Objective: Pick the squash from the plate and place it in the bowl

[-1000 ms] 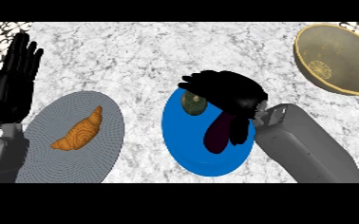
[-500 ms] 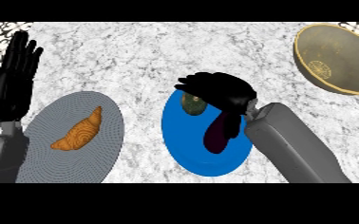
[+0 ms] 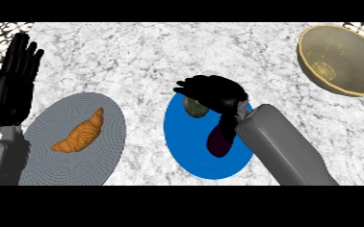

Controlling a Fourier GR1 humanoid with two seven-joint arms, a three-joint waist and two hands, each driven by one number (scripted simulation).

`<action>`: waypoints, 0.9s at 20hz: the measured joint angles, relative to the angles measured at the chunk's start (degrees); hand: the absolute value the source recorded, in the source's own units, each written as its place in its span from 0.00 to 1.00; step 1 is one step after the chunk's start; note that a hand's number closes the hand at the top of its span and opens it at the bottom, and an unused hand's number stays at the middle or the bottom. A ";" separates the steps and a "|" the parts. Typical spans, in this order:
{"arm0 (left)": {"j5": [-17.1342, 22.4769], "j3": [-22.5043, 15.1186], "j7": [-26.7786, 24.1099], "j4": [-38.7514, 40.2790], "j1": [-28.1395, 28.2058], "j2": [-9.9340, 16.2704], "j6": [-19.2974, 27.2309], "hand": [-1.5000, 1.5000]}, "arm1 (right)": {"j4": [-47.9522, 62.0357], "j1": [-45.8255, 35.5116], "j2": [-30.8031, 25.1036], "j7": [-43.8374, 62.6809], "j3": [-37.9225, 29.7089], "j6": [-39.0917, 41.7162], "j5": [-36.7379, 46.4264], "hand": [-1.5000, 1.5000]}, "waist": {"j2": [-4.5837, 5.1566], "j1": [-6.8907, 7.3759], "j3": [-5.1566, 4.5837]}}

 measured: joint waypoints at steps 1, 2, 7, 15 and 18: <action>0.14 0.37 0.05 -0.36 0.34 -0.01 -0.36 0.50 | 1.05 -0.20 0.14 -0.81 -0.38 -0.15 0.70 0.00 | -0.03 0.01 -0.02; -0.02 0.39 0.05 -0.76 0.78 -0.34 -0.45 0.50 | 1.66 -0.11 0.46 -1.53 -0.72 -0.50 1.34 0.00 | -0.06 0.00 -0.04; -0.42 1.08 -0.34 0.34 -0.11 -0.86 -1.34 0.50 | 5.00 0.21 2.85 -2.09 -1.05 -1.57 4.95 0.00 | -0.26 -0.10 -0.19; -1.45 1.64 -1.44 1.94 -0.49 -1.85 -2.15 0.50 | 12.50 -2.11 5.17 -3.20 -4.21 -3.35 8.92 0.00 | -0.42 -0.05 -0.34; -2.51 1.30 -1.03 2.38 -1.81 -2.37 -1.21 0.50 | 15.37 -4.05 6.18 -5.27 -5.00 -5.36 10.04 1.00 | -0.46 -0.04 -0.37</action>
